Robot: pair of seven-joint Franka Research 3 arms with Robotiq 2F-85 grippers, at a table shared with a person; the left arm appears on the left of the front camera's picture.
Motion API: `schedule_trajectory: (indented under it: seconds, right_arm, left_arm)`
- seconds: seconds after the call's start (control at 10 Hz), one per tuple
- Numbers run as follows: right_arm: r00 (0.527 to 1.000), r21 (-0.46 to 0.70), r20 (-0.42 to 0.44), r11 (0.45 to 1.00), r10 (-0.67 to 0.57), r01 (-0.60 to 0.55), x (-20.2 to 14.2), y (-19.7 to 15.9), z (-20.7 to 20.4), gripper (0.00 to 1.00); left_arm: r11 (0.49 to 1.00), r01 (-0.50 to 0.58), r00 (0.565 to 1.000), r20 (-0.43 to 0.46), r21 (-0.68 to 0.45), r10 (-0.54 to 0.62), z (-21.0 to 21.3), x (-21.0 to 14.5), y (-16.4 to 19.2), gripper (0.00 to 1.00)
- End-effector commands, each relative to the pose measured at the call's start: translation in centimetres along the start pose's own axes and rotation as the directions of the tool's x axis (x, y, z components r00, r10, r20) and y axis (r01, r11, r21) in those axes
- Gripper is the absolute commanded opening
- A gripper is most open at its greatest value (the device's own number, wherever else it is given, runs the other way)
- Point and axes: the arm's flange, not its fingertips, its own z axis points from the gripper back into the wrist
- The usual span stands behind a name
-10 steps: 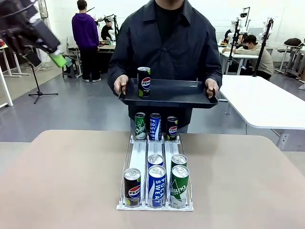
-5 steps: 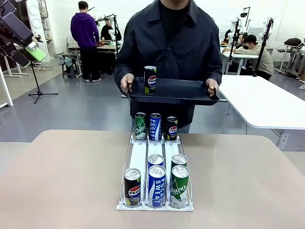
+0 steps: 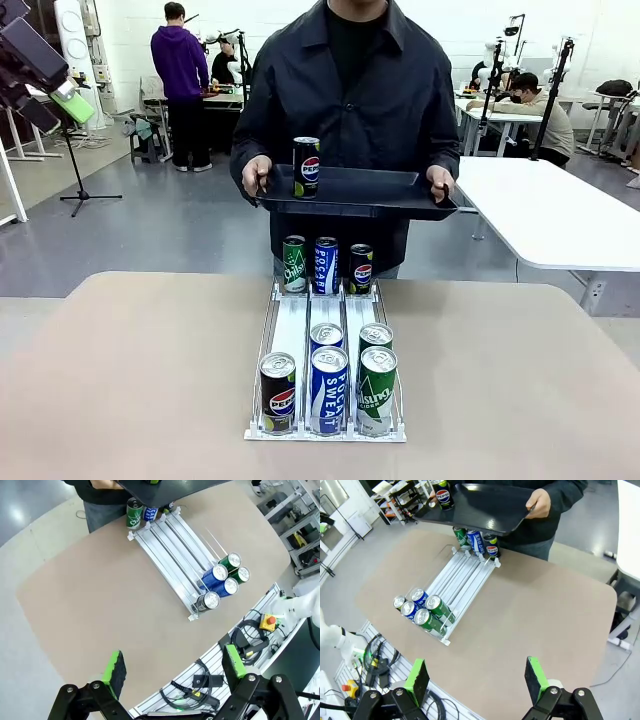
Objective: Retrieve and hand over the desired beverage to the person.
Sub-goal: Place the picked can on the Handle tray extended by the person, then pick up another can of the same type that the person held from the Automatic Can Dispenser.
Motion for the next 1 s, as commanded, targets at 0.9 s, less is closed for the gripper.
schedule_trajectory:
  seconds: [0.9]
  right_arm:
    - [1.000,0.026,0.004,1.000,0.015,-0.016,-0.04,-0.01,-0.13,1.00]
  left_arm:
    - [1.000,-0.002,1.000,-0.005,-0.016,0.002,0.12,0.12,0.38,1.00]
